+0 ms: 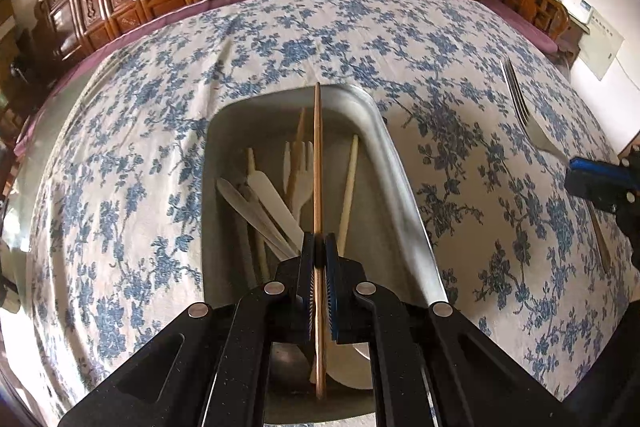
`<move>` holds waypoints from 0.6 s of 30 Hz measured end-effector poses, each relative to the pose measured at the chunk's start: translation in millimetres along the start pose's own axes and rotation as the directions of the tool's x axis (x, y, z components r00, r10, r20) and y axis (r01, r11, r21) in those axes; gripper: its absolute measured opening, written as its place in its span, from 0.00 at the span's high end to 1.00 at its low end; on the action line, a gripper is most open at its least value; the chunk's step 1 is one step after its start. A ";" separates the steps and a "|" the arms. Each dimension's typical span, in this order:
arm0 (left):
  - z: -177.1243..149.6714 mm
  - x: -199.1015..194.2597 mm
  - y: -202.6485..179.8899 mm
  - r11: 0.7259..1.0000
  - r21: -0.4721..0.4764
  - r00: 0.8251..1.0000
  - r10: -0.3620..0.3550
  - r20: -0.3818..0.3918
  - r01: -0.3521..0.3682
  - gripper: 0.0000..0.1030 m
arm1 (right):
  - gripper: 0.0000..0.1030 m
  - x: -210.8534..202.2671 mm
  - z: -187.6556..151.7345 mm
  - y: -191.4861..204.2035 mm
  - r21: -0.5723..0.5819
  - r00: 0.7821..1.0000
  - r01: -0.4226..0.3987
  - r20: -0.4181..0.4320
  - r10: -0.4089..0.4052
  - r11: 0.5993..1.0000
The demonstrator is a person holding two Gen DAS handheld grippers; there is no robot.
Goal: Organize utensils
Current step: 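Lift the chopstick over the tray with the left tool while the right tool lifts the fork, then lower the chopstick into the tray and open the left tool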
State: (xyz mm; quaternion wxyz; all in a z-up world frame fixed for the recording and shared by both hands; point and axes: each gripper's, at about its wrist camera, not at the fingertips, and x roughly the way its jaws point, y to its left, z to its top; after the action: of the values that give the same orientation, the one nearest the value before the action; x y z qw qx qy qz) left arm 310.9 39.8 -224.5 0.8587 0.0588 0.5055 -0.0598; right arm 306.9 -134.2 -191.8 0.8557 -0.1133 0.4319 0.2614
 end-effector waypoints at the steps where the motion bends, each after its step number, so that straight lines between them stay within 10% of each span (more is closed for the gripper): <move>1: -1.1 1.1 -0.6 1.000 0.001 1.000 -0.001 -0.004 0.001 0.96 | 0.92 0.2 0.6 0.4 0.000 1.000 0.001 0.000 -0.001 1.000; 18: -7.2 -32.2 25.9 0.999 -0.054 0.999 0.005 0.049 -0.002 0.95 | 0.92 2.9 19.9 33.8 -0.014 0.999 -0.035 0.014 0.035 0.999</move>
State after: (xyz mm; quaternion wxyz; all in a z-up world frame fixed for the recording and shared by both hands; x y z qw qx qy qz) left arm 293.4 67.9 -198.7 0.8724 0.0349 0.4854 -0.0459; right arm 303.4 -96.5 -181.0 0.8534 -0.1096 0.4257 0.2799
